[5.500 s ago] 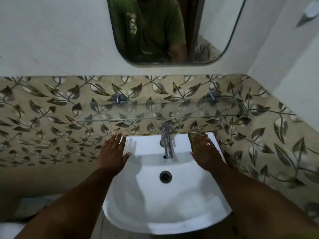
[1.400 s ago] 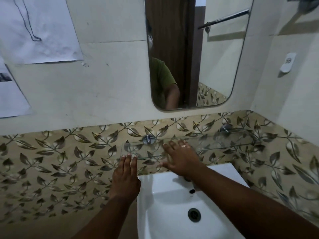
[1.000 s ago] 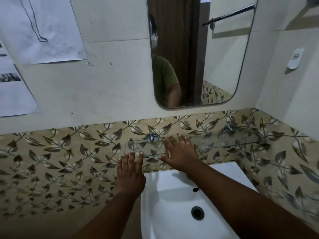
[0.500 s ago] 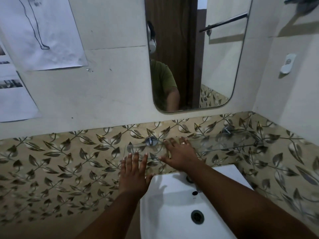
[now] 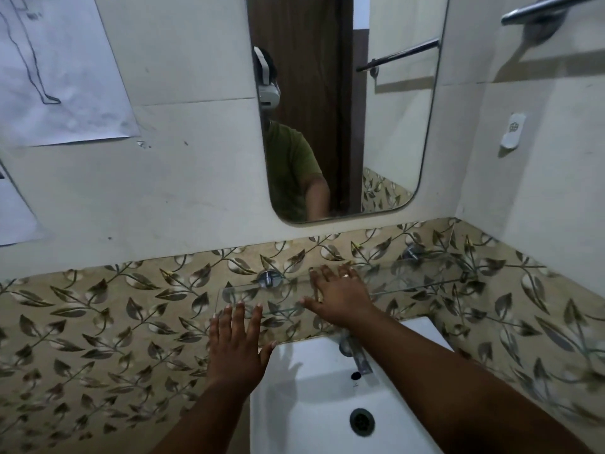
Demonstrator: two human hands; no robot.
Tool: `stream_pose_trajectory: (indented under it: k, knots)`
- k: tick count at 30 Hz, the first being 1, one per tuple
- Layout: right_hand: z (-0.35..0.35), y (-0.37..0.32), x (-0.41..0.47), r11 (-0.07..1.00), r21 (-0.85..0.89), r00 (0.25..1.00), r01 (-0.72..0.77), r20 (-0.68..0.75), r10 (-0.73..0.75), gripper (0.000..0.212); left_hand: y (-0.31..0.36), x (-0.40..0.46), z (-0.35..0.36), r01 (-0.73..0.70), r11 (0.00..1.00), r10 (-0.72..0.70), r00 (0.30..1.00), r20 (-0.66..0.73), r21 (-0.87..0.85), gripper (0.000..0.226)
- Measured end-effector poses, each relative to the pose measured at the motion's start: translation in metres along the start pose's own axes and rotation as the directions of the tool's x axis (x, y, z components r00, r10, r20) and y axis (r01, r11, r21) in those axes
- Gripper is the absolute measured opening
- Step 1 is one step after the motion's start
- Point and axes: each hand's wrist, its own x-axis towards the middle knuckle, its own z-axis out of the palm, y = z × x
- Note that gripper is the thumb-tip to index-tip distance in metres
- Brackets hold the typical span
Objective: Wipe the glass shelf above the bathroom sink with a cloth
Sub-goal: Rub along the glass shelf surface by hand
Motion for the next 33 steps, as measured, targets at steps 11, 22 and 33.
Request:
stream_pose_trajectory:
  k: [11,22,33]
  knots:
    - [0.000,0.073,-0.034,0.994,-0.056,0.995,0.096,-0.018,-0.097,0.092,-0.003,0.000,-0.002,-0.032,0.999,0.032,0.999,0.001,-0.018,0.078]
    - [0.001,0.051,-0.023,0.989,-0.032,0.989,0.142,-0.043,-0.144,0.100,0.005,0.001,-0.005,0.030,0.998,-0.031,0.999,-0.008,-0.054,0.081]
    - [-0.008,0.109,-0.022,0.999,-0.005,0.999,-0.046,-0.009,0.046,0.113,0.013,-0.001,-0.008,0.064,0.997,-0.062,0.997,0.040,-0.047,0.083]
